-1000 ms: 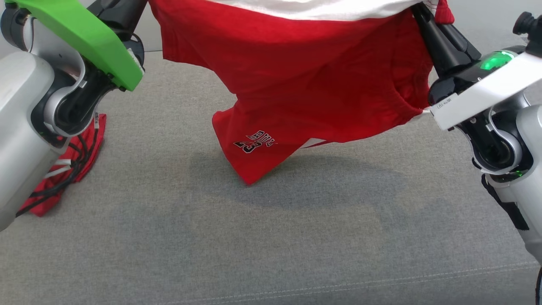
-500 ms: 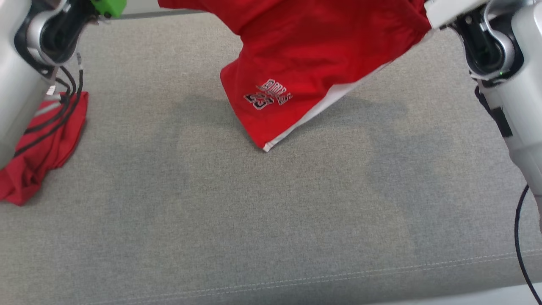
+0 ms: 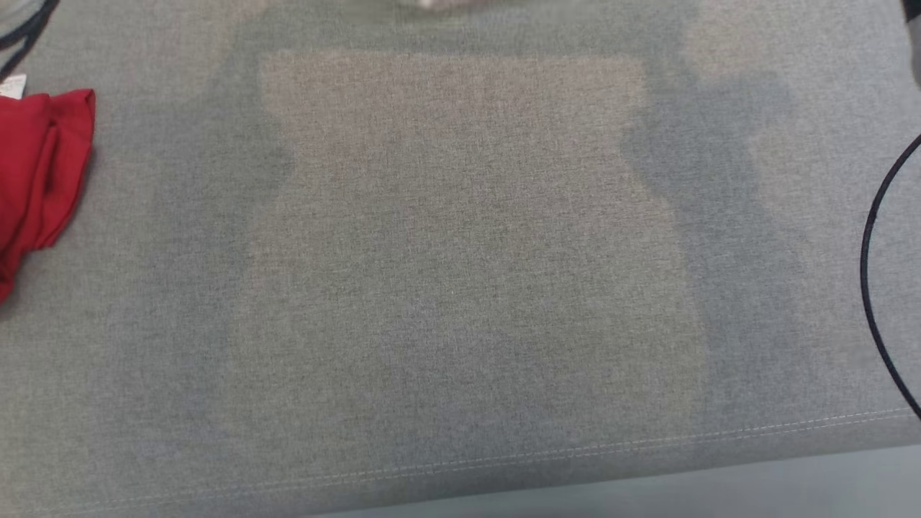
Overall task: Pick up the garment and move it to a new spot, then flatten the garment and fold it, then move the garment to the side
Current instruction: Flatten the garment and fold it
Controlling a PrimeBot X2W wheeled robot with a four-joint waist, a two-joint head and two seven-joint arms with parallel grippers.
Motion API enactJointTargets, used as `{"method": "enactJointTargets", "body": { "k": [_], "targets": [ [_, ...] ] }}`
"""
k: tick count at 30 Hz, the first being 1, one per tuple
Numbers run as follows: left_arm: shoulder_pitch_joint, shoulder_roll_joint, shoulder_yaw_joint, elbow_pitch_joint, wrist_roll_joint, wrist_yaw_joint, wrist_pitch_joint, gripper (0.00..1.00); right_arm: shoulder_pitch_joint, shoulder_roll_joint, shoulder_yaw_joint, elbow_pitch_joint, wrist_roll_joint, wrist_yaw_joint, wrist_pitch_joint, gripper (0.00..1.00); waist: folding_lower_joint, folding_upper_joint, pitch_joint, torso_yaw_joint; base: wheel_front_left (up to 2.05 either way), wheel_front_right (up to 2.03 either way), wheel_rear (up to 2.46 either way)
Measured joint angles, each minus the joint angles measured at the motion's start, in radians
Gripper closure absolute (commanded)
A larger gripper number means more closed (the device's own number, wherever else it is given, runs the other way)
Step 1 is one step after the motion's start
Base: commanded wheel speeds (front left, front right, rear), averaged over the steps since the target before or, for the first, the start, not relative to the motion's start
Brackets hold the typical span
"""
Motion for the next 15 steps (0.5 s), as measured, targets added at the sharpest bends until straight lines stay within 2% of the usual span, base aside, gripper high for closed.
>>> {"method": "enactJointTargets", "body": {
  "k": [2, 3, 7, 11, 15],
  "targets": [
    [-0.031, -0.019, 0.001, 0.024, 0.010, -0.018, -0.027, 1.00, -0.027, 0.005, -0.044, -0.036, -0.053, 0.000, -0.005, 1.00, -0.0001, 0.0000, 0.023, 0.006, 0.00, 0.00, 0.00],
    [-0.031, -0.019, 0.001, 0.024, 0.010, -0.018, -0.027, 1.00, -0.027, 0.005, -0.044, -0.036, -0.053, 0.000, -0.005, 1.00, -0.0001, 0.0000, 0.023, 0.006, 0.00, 0.00, 0.00],
    [-0.012, -0.054, -0.007, 0.083, 0.002, -0.063, -0.016, 1.00, 0.007, 0.035, -0.056, -0.025, -0.126, -0.001, -0.005, 1.00, 0.0000, 0.0000, 0.072, 0.021, 0.00, 0.00, 0.00],
    [0.065, -0.088, 0.001, 0.130, -0.029, -0.094, -0.011, 1.00, 0.073, 0.052, -0.035, 0.000, -0.136, -0.001, -0.005, 1.00, 0.0001, 0.0000, 0.118, 0.037, 0.00, 0.00, 0.00],
    [0.148, -0.121, 0.010, 0.149, -0.062, -0.109, -0.035, 1.00, 0.163, 0.045, -0.016, -0.016, -0.094, -0.001, -0.005, 1.00, 0.0001, 0.0000, 0.160, 0.052, 0.00, 0.00, 0.00]
  ]
}}
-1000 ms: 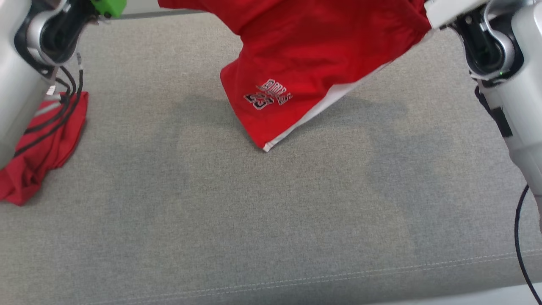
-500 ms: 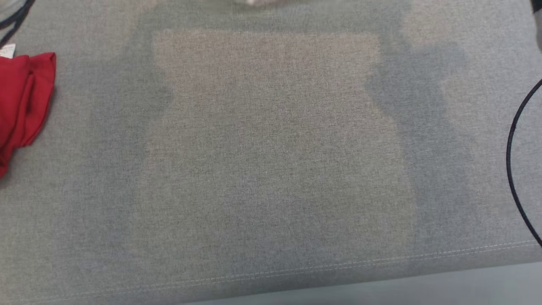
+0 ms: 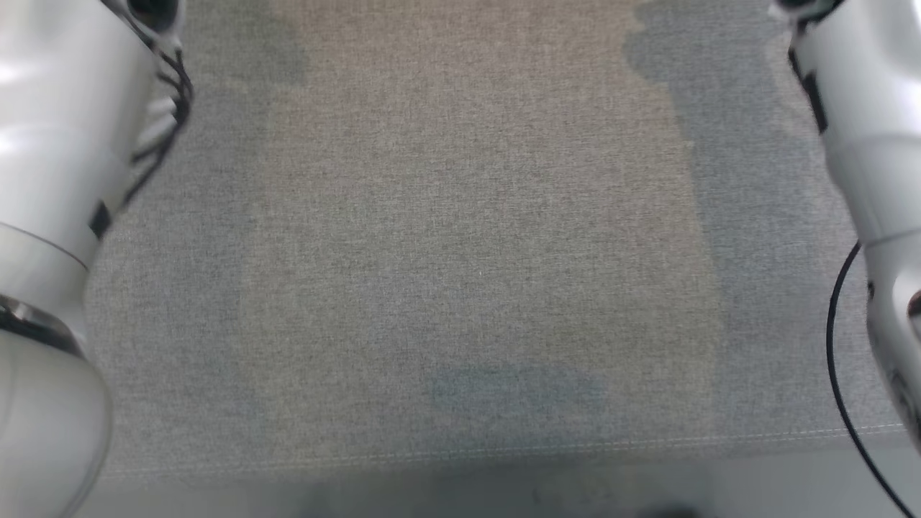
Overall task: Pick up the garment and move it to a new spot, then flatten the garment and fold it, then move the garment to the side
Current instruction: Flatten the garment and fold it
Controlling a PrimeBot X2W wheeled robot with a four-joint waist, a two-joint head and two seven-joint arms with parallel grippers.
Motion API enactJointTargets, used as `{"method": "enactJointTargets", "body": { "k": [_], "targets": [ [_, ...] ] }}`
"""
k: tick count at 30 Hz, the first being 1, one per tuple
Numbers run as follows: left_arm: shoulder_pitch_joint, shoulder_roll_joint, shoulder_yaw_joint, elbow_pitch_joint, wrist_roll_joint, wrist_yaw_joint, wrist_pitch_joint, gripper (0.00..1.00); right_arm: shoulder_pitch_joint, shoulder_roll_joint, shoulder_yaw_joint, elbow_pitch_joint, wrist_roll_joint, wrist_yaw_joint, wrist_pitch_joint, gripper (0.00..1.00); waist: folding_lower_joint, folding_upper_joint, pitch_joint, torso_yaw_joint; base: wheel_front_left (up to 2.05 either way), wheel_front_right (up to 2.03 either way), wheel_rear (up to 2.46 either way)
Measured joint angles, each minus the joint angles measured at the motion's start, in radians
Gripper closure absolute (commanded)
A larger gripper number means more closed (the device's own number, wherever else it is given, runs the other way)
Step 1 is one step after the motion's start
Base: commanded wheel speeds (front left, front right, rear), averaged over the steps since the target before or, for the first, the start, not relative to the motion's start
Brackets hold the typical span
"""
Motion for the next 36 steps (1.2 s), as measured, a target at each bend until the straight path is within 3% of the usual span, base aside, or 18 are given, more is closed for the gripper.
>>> {"method": "enactJointTargets", "body": {
  "k": [7, 10, 16, 21, 28, 36],
  "targets": [
    [0.179, -0.017, 0.009, -0.028, 0.024, -0.007, -0.045, 1.00, 0.258, -0.032, 0.087, -0.137, 0.150, -0.001, 0.000, 1.00, 0.0000, 0.0000, 0.023, 0.024, 0.00, 0.00, 0.00],
    [0.219, 0.018, 0.114, -0.123, 0.107, -0.005, -0.048, 1.00, 0.373, -0.058, 0.123, -0.223, 0.221, -0.001, 0.000, 1.00, -0.0001, 0.0000, 0.013, 0.025, 0.00, 0.00, 0.00],
    [0.532, 0.062, 0.353, -0.431, 0.327, 0.074, -0.049, 1.00, 0.622, -0.111, 0.193, -0.362, 0.292, -0.001, 0.000, 1.00, -0.0001, 0.0000, -0.032, 0.021, 0.00, 0.00, 0.00],
    [0.839, 0.068, 0.447, -0.692, 0.463, 0.140, -0.049, 1.00, 0.786, -0.156, 0.230, -0.424, 0.317, -0.001, 0.000, 1.00, -0.0003, 0.0000, -0.091, 0.017, 0.00, 0.00, 0.00],
    [1.204, 0.120, 0.409, -0.912, 0.496, 0.208, -0.030, 1.00, 1.016, -0.196, 0.239, -0.458, 0.337, -0.001, 0.040, 1.00, -0.0003, 0.0000, -0.200, 0.012, 0.00, 0.00, 0.00],
    [1.418, 0.182, 0.351, -1.087, 0.473, 0.289, 0.072, 1.00, 1.234, -0.188, 0.147, -0.519, 0.307, -0.001, 0.143, 1.00, -0.0003, 0.0000, -0.291, 0.009, 0.00, 0.00, 0.00]
  ]
}}
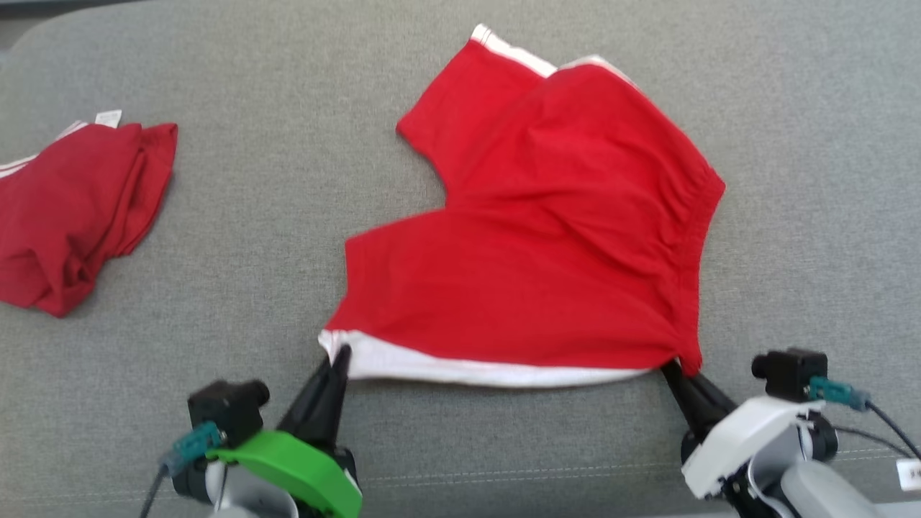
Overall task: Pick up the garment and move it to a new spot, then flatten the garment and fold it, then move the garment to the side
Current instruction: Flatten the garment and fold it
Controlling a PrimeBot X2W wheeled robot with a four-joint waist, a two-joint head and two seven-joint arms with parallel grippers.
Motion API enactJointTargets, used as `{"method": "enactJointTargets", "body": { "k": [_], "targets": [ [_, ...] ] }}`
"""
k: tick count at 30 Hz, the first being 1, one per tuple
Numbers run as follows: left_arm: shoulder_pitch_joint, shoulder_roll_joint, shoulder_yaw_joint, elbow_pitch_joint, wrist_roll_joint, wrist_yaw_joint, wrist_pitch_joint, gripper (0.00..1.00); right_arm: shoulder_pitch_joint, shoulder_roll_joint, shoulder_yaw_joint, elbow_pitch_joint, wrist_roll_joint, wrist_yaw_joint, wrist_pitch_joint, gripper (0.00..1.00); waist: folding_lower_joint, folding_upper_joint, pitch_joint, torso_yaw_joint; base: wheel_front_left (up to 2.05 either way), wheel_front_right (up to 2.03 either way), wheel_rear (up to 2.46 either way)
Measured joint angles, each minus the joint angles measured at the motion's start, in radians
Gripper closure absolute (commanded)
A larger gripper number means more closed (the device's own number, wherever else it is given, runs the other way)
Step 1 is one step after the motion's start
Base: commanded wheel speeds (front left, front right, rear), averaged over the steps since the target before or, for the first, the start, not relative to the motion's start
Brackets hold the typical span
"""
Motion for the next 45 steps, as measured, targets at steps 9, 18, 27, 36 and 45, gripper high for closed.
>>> {"method": "enactJointTargets", "body": {
  "k": [9, 18, 27, 36, 45],
  "targets": [
    [0.150, 0.032, -0.011, -0.119, -0.055, 0.068, 0.060, 1.00, 0.261, 0.074, -0.167, -0.131, -0.057, 0.000, 0.166, 1.00, 0.0000, 0.0000, -0.084, -0.002, 0.00, 0.00, 0.00],
    [0.169, 0.067, 0.014, -0.175, -0.064, 0.092, 0.072, 1.00, 0.345, 0.161, -0.273, -0.281, -0.148, 0.000, 0.290, 1.00, -0.0001, -0.0001, -0.103, -0.020, 0.00, 0.00, 0.00],
    [-0.036, 0.110, 0.058, -0.187, -0.051, 0.054, 0.145, 1.00, 0.270, 0.200, -0.300, -0.369, -0.151, 0.000, 0.309, 1.00, 0.0000, 0.0000, -0.069, -0.049, 0.00, 0.00, 0.00],
    [-0.388, 0.075, 0.031, -0.010, -0.040, -0.061, 0.283, 1.00, 0.057, 0.248, -0.342, -0.322, -0.149, 0.000, 0.220, 1.00, 0.0000, -0.0001, 0.013, -0.097, 0.00, 0.00, 0.00],
    [-0.652, -0.050, -0.008, 0.290, -0.033, -0.151, 0.336, 1.00, -0.131, 0.261, -0.336, -0.167, -0.111, 0.000, 0.137, 1.00, 0.0000, 0.0000, 0.098, -0.140, 0.00, 0.00, 0.00]
  ]
}}
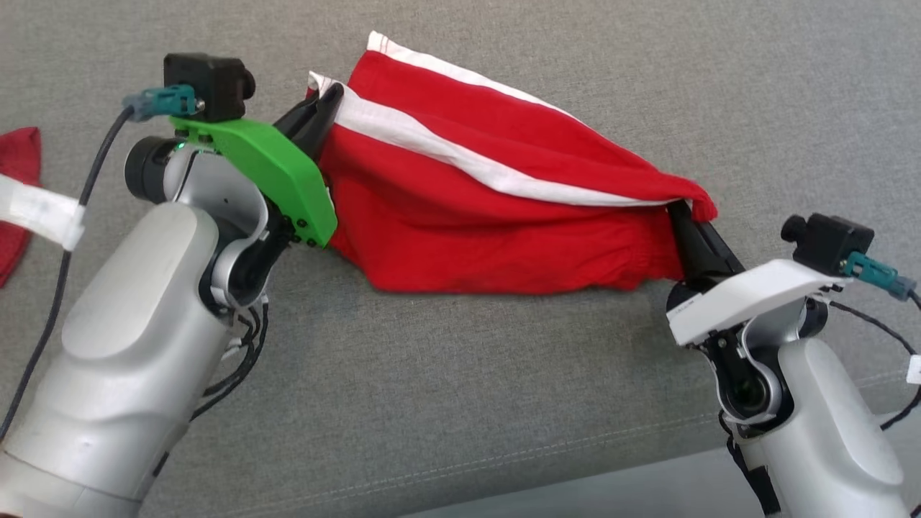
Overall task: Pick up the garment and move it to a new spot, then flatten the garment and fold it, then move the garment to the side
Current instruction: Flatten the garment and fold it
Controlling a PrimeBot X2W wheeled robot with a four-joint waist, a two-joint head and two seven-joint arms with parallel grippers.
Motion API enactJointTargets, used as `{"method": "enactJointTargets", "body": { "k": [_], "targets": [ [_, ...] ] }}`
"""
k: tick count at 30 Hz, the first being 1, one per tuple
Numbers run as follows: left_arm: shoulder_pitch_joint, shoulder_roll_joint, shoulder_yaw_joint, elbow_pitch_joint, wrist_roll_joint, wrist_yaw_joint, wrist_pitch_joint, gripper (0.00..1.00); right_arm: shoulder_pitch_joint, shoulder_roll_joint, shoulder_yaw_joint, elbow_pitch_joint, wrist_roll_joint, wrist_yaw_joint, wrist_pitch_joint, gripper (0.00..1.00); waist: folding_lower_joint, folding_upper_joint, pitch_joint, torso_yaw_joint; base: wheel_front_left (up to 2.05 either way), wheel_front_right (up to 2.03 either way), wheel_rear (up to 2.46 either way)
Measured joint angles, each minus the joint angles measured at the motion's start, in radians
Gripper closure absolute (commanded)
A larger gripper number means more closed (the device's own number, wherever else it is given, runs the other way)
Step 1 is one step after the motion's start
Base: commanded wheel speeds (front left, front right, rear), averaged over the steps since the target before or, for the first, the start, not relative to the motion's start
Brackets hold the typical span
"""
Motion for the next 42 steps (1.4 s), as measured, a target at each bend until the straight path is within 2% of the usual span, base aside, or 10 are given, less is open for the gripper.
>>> {"method": "enactJointTargets", "body": {
  "k": [11, 20, 21, 22, 23, 24, 25, 31, 36, 42],
  "targets": [
    [-0.232, -0.123, 0.008, 0.375, 0.002, -0.085, -0.074, 1.00, -0.217, -0.009, 0.072, 0.214, 0.044, 0.000, -0.101, 1.00, 0.0001, 0.0000, 0.084, -0.053, 0.00, 0.00, 0.00],
    [-0.331, -0.180, 0.009, 0.592, -0.018, -0.133, -0.116, 1.00, -0.301, -0.009, 0.131, 0.328, 0.116, 0.000, -0.179, 1.00, 0.0001, 0.0000, 0.115, -0.089, 0.00, 0.00, 0.00],
    [-0.337, -0.184, 0.008, 0.608, -0.019, -0.134, -0.124, 1.00, -0.306, -0.008, 0.141, 0.337, 0.123, 0.000, -0.188, 0.89, 0.0001, 0.0000, 0.117, -0.092, 0.00, 0.00, 0.00],
    [-0.343, -0.191, 0.010, 0.625, -0.028, -0.137, -0.127, 1.00, -0.311, -0.007, 0.147, 0.347, 0.131, 0.000, -0.194, 0.58, 0.0001, 0.0000, 0.118, -0.094, 0.00, 0.00, 0.00],
    [-0.347, -0.195, 0.007, 0.638, -0.034, -0.141, -0.126, 0.91, -0.315, -0.003, 0.145, 0.356, 0.153, 0.000, -0.200, 0.00, 0.0001, 0.0000, 0.119, -0.097, 0.00, 0.00, 0.00],
    [-0.350, -0.198, 0.004, 0.652, -0.035, -0.142, -0.127, 0.62, -0.315, -0.003, 0.150, 0.363, 0.170, 0.000, -0.201, 0.00, 0.0001, 0.0000, 0.120, -0.099, 0.00, 0.00, 0.00],
    [-0.352, -0.200, 0.005, 0.664, -0.039, -0.142, -0.137, 0.00, -0.315, -0.003, 0.160, 0.371, 0.174, 0.000, -0.205, 0.00, 0.0001, 0.0000, 0.120, -0.102, 0.00, 0.00, 0.00],
    [-0.361, -0.207, -0.014, 0.703, -0.028, -0.146, -0.229, 0.00, -0.300, -0.023, 0.209, 0.373, 0.174, 0.000, -0.245, 0.00, 0.0001, 0.0000, 0.112, -0.102, 0.00, 0.00, 0.00],
    [-0.335, -0.198, -0.054, 0.702, 0.022, -0.144, -0.340, 0.00, -0.216, -0.047, 0.217, 0.320, 0.118, 0.000, -0.271, 0.00, 0.0001, 0.0000, 0.095, -0.086, 0.00, 0.00, 0.00],
    [-0.191, -0.145, -0.052, 0.581, 0.080, -0.086, -0.451, 0.00, -0.056, -0.045, 0.130, 0.198, -0.002, 0.000, -0.279, 0.00, 0.0001, 0.0000, 0.058, -0.053, 0.00, 0.00, 0.00]
  ]
}}
